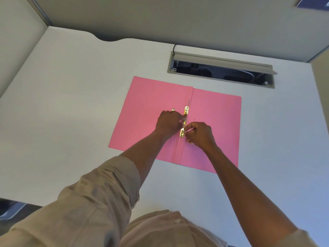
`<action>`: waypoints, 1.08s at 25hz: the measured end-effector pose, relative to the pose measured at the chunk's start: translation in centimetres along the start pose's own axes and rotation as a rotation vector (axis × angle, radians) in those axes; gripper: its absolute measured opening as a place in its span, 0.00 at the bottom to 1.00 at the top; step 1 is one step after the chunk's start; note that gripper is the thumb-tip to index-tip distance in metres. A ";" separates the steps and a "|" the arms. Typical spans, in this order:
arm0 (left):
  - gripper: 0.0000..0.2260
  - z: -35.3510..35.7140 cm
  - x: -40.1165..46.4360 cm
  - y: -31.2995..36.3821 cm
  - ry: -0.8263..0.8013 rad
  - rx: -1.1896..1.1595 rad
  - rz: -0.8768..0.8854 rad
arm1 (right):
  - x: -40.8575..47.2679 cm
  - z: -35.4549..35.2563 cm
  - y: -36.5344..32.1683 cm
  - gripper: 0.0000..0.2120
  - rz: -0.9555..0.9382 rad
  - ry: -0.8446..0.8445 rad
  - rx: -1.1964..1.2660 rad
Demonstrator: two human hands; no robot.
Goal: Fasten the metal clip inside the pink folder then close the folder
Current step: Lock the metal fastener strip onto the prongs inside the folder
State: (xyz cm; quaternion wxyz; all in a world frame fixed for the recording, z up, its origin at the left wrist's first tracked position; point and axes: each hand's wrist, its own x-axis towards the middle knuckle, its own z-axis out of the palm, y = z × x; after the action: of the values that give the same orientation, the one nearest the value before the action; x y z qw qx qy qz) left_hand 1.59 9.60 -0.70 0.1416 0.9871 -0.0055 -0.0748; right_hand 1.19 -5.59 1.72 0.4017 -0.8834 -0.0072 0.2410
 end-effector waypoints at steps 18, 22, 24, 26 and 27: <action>0.16 0.6 -0.1 -0.1 0.025 -0.085 -0.023 | -1.9 3.7 1.2 0.12 -0.332 0.140 -0.605; 0.17 0.6 -0.1 -0.2 0.018 -0.097 -0.027 | -1.6 3.9 1.4 0.13 -0.267 0.166 -0.516; 0.18 0.1 0.0 -0.2 -0.029 -0.065 -0.004 | -1.6 4.0 1.6 0.13 -0.251 0.180 -0.467; 0.21 -0.4 0.1 -0.3 -0.086 -0.044 0.010 | -1.9 3.9 1.7 0.14 -0.258 0.185 -0.444; 0.22 -0.5 0.1 -0.3 -0.104 -0.035 0.017 | -2.1 3.8 1.7 0.13 -0.265 0.185 -0.431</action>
State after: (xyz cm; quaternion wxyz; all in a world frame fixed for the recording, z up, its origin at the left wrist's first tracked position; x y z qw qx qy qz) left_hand 1.81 10.04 -0.31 0.1593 0.9791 -0.0200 -0.1248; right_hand -2.63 -4.49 -0.77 0.2316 -0.9581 -0.1372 0.0975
